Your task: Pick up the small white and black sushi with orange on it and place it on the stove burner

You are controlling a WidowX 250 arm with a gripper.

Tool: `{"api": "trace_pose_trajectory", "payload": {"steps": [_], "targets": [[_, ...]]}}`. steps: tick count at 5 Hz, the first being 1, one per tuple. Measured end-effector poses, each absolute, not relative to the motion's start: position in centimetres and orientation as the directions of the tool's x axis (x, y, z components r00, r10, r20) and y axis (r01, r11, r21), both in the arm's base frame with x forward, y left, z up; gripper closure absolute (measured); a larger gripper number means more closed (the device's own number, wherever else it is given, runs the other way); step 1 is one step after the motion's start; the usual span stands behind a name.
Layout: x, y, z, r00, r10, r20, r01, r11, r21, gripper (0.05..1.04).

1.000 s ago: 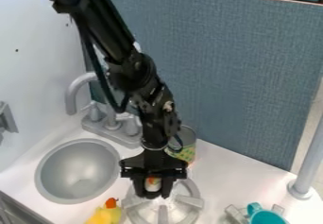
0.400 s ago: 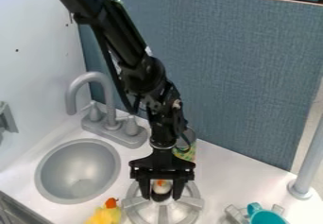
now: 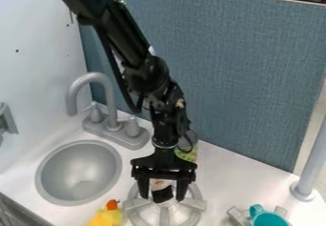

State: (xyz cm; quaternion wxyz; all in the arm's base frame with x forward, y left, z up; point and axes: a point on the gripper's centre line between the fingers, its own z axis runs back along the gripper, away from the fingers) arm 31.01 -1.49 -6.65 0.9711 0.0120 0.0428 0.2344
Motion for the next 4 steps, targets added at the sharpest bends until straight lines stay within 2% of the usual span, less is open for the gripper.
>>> {"api": "trace_pose_trajectory", "payload": {"steps": [1,2,3,4], "targets": [[30.6,-1.1,-6.6,0.893,0.443,-0.078,-0.439,0.896,0.068,0.081],[29.5,-1.6,-3.5,0.906,0.420,-0.049,-0.413,0.903,0.117,0.081],[26.9,-3.8,-1.3,0.933,0.353,-0.070,-0.336,0.924,0.185,0.081],[24.1,-4.3,0.3,0.940,0.330,-0.091,-0.308,0.931,0.196,0.081]]}}
